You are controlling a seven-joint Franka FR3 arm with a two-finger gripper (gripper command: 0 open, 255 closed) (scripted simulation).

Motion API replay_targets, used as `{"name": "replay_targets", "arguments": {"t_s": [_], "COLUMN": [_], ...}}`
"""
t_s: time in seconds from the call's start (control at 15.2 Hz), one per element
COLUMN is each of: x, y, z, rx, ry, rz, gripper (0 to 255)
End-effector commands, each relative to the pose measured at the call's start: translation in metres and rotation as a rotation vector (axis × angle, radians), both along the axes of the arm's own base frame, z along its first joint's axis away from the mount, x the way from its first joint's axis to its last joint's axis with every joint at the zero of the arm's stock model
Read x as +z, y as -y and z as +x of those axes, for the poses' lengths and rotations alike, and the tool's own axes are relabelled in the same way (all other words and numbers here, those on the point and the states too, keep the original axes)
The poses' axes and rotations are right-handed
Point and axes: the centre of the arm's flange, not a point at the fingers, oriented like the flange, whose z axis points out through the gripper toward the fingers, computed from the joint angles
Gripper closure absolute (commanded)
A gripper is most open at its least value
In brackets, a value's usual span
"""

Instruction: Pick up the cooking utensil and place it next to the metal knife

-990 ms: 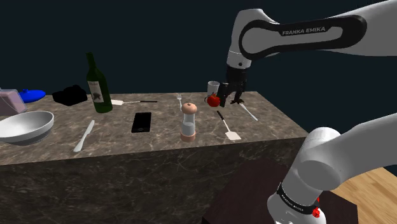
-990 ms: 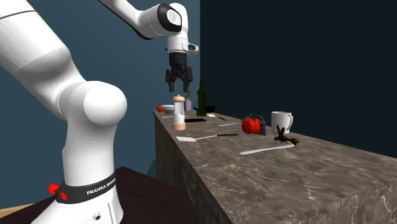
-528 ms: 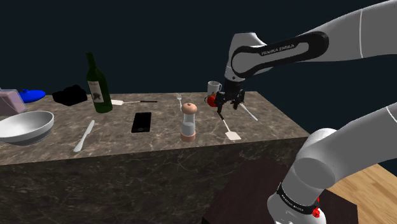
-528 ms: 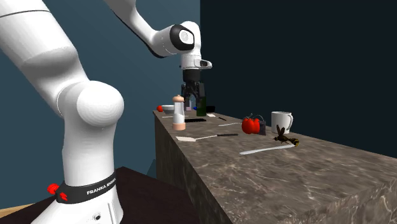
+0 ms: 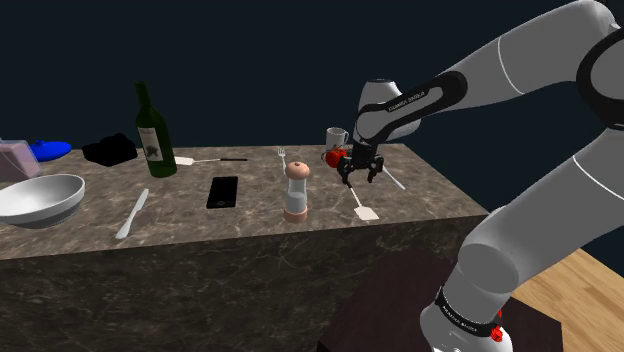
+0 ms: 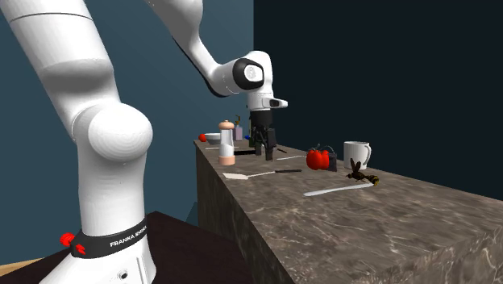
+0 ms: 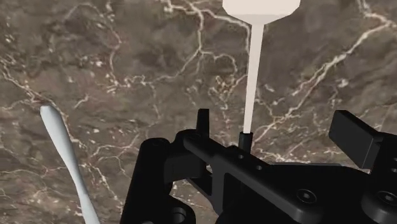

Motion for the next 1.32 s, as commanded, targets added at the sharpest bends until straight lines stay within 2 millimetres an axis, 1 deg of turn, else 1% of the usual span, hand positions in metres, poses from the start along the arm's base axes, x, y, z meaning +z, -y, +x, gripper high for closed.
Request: {"name": "replay_targets", "arguments": {"t_s": [0.0, 0.33, 0.4, 0.92, 0.99, 1.25], "x": [-0.011, -0.037, -0.045, -0.045, -0.045, -0.045], "y": [0.006, 0.007, 0.008, 0.008, 0.008, 0.008], "z": [0.003, 0.004, 0.004, 0.004, 0.004, 0.004], "rx": [-0.020, -0.020, -0.020, -0.020, -0.020, -0.020], "ry": [0.003, 0.003, 0.003, 0.003, 0.003, 0.003], "rz": [-0.002, -0.002, -0.002, -0.002, -0.002, -0.002], "gripper": [0, 0, 0, 0, 255, 255]}}
